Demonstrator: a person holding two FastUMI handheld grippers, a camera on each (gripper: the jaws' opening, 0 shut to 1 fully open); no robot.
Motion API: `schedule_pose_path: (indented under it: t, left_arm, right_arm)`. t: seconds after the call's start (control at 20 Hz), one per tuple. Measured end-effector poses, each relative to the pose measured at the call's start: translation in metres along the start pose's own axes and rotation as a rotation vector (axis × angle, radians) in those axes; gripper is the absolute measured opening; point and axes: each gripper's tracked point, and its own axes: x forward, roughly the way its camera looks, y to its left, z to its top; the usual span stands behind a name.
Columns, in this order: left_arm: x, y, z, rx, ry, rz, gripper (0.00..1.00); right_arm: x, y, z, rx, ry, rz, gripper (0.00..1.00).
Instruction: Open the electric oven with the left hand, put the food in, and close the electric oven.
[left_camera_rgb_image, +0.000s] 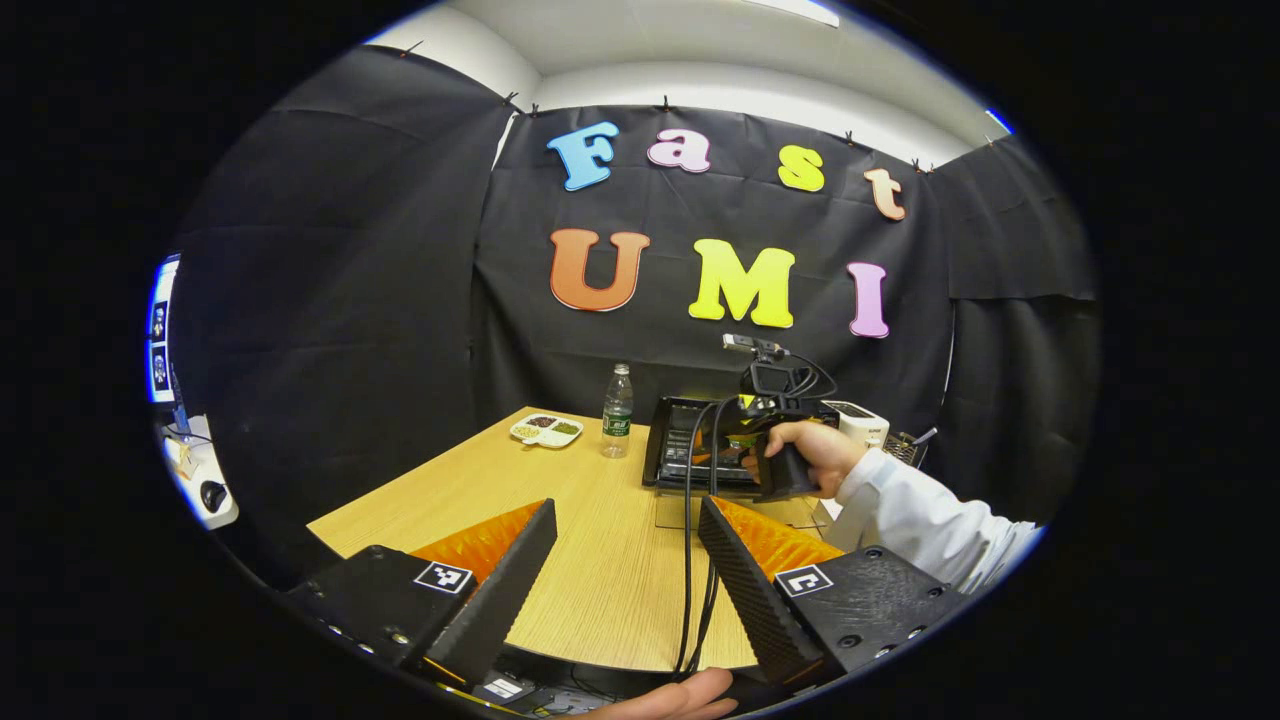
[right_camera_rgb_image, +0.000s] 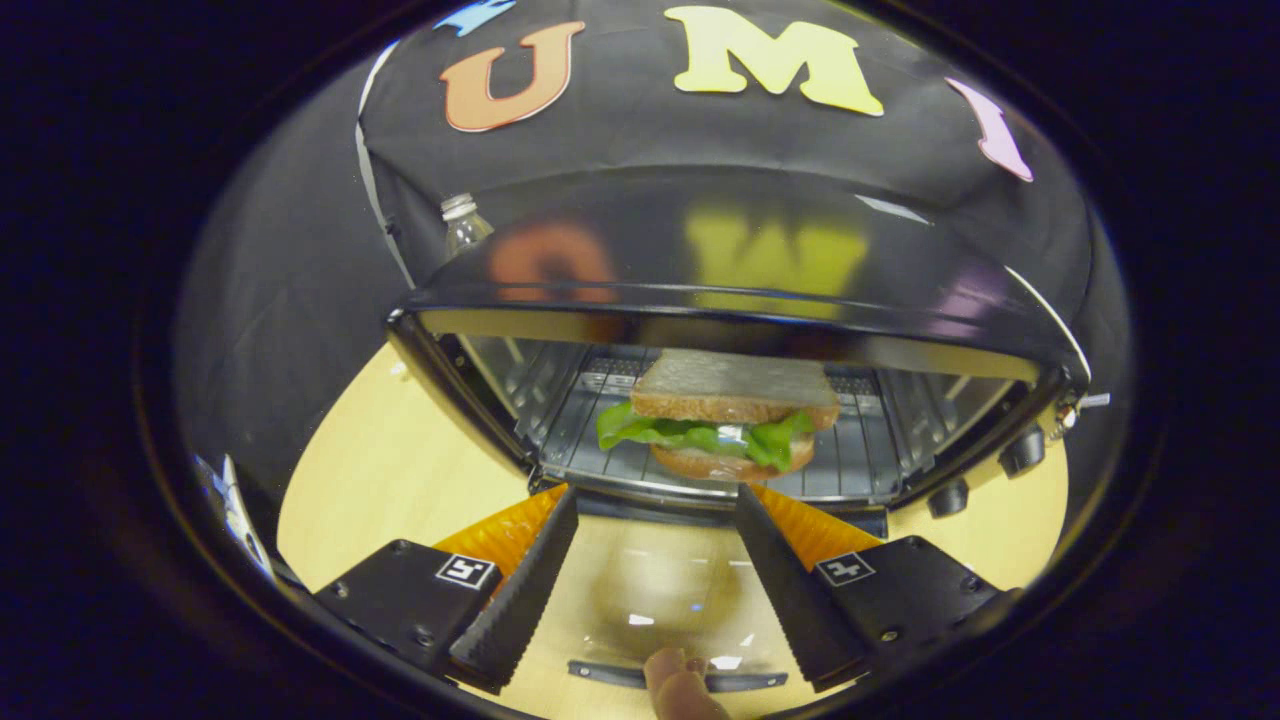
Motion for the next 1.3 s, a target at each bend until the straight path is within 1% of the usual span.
schedule_pose_path:
  t: [0.25,0.45,0.6,0.8,0.95,1.1,1.15,1.2,1.25,1.3]
  left_arm:
    - [0.000,0.000,0.009,0.012,-0.013,0.013,0.94]
    - [0.010,-0.007,0.016,0.027,-0.013,0.016,0.94]
    - [0.025,-0.018,0.016,0.026,0.005,0.014,0.94]
    - [0.049,-0.040,0.012,0.034,0.032,-0.013,0.94]
    - [0.074,-0.056,0.001,0.055,0.077,-0.020,0.94]
    - [0.102,-0.086,-0.020,0.073,0.130,-0.073,0.94]
    - [0.112,-0.096,-0.031,0.075,0.158,-0.092,0.94]
    - [0.122,-0.106,-0.042,0.083,0.186,-0.109,0.94]
    - [0.132,-0.113,-0.054,0.096,0.214,-0.119,0.95]
    - [0.141,-0.120,-0.065,0.110,0.239,-0.127,0.95]
  right_arm:
    - [-0.059,-0.015,0.008,0.011,-0.112,0.034,1.00]
    - [-0.130,-0.027,0.021,-0.012,-0.260,0.063,1.00]
    - [-0.191,-0.049,0.030,0.007,-0.390,0.084,1.00]
    - [-0.277,-0.093,0.042,0.026,-0.565,0.044,1.00]
    - [-0.335,-0.129,0.037,0.033,-0.668,-0.015,1.00]
    - [-0.378,-0.168,0.028,0.045,-0.739,-0.092,1.00]
    - [-0.387,-0.178,0.022,0.055,-0.756,-0.106,1.00]
    - [-0.398,-0.185,0.017,0.066,-0.771,-0.105,0.90]
    - [-0.406,-0.193,0.008,0.075,-0.774,-0.109,1.00]
    - [-0.412,-0.202,0.002,0.083,-0.778,-0.116,0.89]
